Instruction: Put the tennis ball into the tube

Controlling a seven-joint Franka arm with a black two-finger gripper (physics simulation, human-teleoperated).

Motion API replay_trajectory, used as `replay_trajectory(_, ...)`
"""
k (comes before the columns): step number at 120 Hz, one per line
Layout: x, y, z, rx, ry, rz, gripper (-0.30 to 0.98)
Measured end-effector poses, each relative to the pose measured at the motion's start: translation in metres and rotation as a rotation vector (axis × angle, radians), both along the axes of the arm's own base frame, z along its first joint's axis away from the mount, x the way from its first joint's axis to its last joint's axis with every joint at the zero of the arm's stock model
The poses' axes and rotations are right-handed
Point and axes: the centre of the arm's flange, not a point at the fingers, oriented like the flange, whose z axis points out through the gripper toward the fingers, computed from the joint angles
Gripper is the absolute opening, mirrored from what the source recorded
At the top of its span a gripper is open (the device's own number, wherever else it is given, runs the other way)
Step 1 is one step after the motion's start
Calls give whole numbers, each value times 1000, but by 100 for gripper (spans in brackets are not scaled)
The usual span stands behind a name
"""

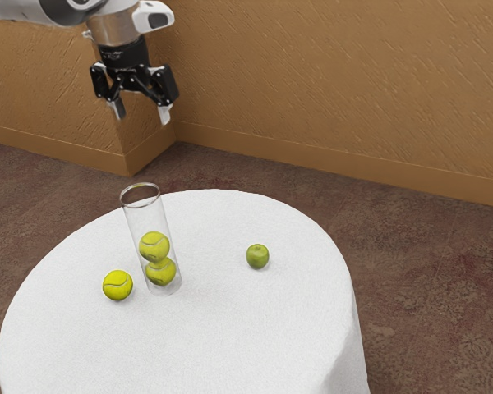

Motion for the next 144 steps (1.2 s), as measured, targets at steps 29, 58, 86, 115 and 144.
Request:
replay_trajectory(29,-13,-5,6,7,1,-44,69)
replay_trajectory(58,-99,-3,14,39,4,-47,69)
replay_trajectory(86,-111,8,-13,16,-18,307,69)
replay_trajectory(115,-131,30,-104,-11,13,726,69)
replay_trajectory(144,-189,92,-118,-233,-51,1004,69)
